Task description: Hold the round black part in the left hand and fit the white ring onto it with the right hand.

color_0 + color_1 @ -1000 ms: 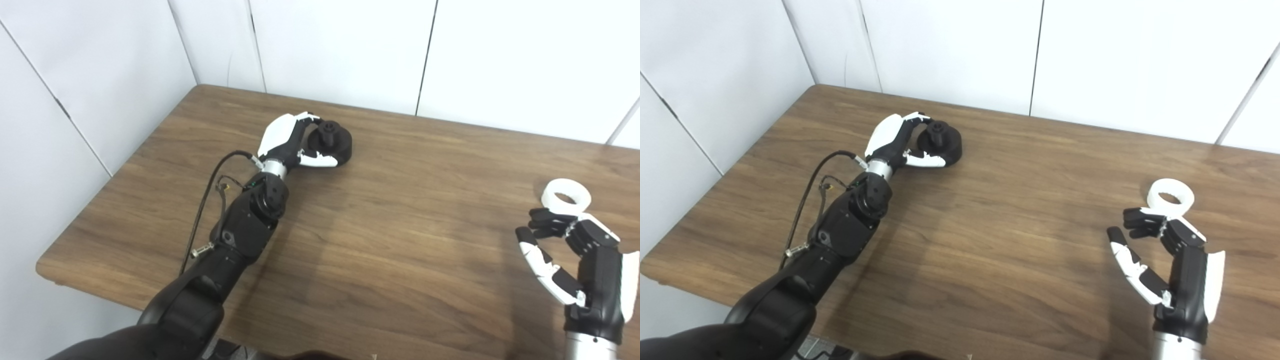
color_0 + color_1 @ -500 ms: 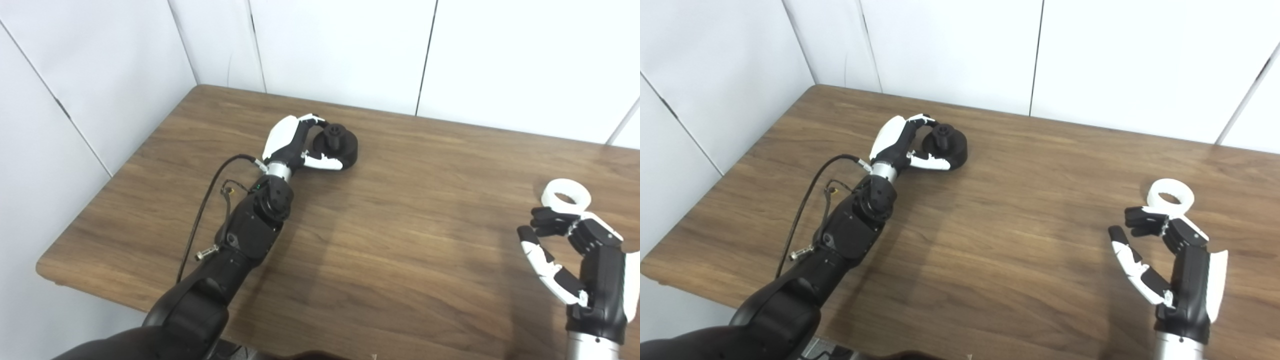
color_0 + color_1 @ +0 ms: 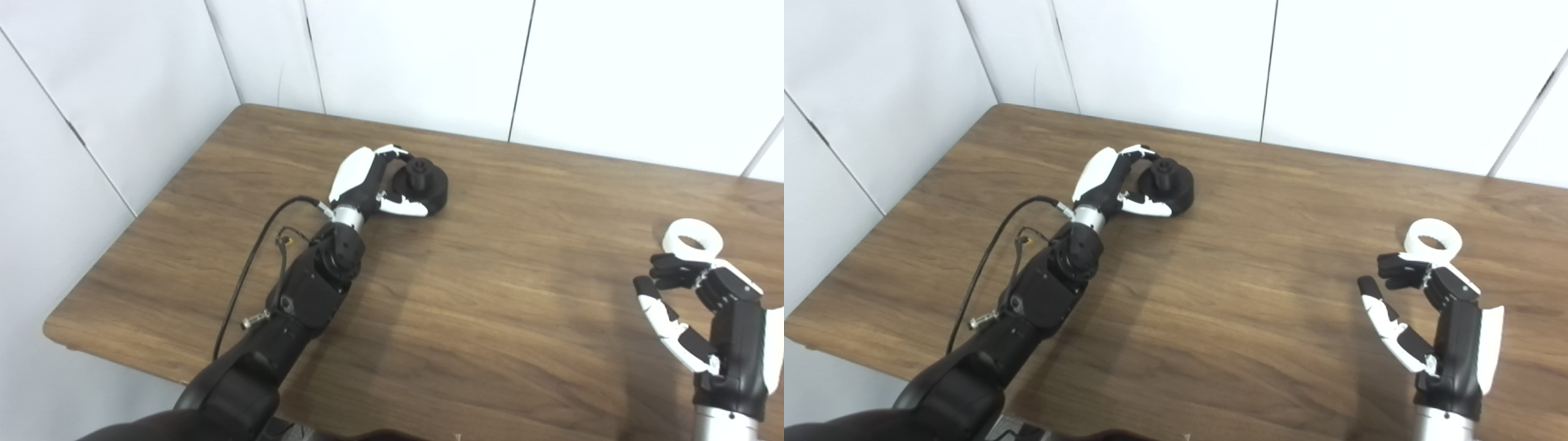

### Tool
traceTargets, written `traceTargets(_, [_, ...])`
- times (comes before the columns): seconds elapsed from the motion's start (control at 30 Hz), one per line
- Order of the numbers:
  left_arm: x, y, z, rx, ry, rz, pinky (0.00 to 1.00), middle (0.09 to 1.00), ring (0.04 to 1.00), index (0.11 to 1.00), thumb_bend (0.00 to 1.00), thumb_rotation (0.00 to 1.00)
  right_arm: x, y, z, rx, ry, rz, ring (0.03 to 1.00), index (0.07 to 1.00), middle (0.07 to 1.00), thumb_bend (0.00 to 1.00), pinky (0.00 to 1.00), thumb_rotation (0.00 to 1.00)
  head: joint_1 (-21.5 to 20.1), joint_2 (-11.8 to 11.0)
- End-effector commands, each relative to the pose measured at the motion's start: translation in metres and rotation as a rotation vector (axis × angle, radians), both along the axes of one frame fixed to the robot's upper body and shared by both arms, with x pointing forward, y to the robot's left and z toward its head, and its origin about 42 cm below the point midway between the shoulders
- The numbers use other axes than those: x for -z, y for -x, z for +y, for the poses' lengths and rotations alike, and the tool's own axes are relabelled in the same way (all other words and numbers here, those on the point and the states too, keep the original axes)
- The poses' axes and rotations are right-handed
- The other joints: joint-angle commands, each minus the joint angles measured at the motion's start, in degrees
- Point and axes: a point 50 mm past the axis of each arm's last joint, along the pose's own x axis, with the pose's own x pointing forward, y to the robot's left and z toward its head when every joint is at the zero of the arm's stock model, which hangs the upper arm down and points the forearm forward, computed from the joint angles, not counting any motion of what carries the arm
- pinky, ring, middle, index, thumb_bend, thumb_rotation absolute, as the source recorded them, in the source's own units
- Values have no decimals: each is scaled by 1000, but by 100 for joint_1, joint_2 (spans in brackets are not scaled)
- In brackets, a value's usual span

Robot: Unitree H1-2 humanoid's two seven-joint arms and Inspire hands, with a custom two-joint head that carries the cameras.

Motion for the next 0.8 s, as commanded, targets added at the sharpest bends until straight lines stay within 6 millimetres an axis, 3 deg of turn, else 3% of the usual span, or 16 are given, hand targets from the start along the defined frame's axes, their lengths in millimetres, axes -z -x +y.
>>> traceTargets(0.0, [10,9,-5,34,-30,34,810,893,925,602,856,182,-1,12,-3,10,10,-13,528,494,573,497,452,160,1,6])
traceTargets(0.77, [-2,70,-34,192,23,24,821,905,948,603,847,158,-4,11,3,1,-8,-15,531,494,578,497,454,158,-236,44])
